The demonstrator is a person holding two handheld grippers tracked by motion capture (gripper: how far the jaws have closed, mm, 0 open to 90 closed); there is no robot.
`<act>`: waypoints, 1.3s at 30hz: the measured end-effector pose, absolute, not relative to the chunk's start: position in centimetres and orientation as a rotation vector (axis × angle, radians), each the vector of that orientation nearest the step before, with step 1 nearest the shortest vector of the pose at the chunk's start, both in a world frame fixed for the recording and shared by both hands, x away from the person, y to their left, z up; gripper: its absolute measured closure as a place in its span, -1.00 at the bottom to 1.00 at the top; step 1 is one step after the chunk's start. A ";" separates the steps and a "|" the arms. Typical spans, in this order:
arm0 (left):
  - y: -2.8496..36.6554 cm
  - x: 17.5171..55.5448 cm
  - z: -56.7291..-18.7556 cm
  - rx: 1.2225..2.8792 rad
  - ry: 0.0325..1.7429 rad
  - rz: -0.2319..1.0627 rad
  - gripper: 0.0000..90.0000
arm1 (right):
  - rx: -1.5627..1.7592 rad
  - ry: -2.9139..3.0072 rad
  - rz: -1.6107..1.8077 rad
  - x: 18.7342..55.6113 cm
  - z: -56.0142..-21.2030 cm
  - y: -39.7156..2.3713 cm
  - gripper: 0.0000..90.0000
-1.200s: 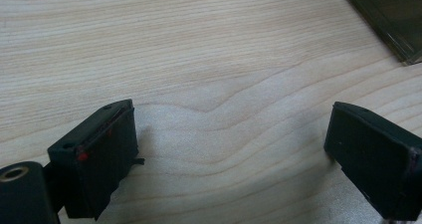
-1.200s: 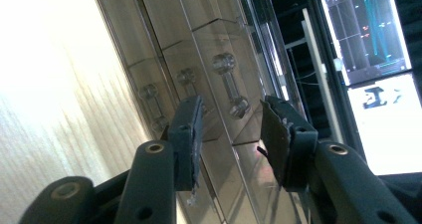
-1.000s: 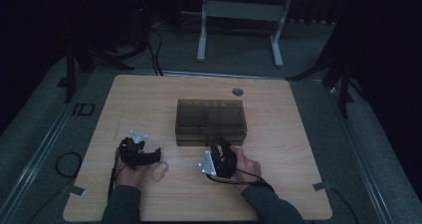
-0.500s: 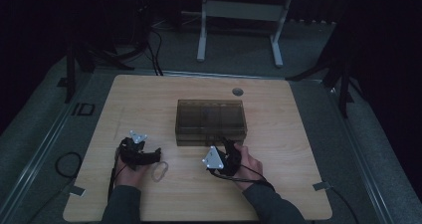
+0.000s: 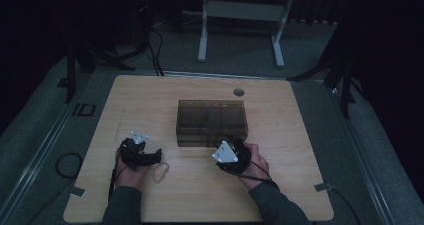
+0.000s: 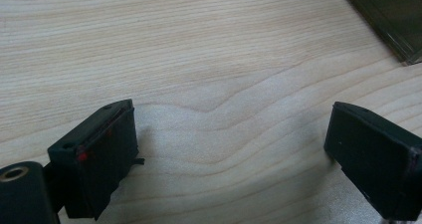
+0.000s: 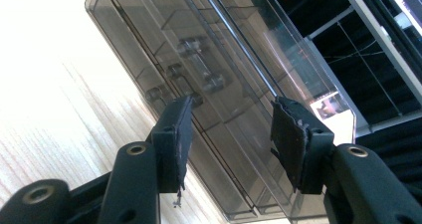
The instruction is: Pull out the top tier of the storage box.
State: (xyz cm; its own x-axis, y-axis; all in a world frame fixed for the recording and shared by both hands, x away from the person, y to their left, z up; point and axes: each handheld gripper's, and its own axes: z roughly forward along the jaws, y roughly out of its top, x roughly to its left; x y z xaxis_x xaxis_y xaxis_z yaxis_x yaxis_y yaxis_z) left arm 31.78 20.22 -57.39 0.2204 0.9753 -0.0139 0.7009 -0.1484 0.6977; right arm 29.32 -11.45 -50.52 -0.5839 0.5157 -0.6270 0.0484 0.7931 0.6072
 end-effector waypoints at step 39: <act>20.2 31.6 -57.3 1.925 1.513 0.611 -0.78 | 0.779 2.109 1.032 31.7 -49.5 -19.5 0.11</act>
State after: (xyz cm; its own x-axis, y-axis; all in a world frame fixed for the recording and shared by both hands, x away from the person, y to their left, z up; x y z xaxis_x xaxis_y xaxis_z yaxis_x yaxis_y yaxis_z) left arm 31.61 20.24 -57.35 0.2408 0.9705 -0.0123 0.6899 -0.1622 0.7055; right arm 31.70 -19.46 -49.48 -0.6083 0.7375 -0.2933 0.2211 0.5124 0.8298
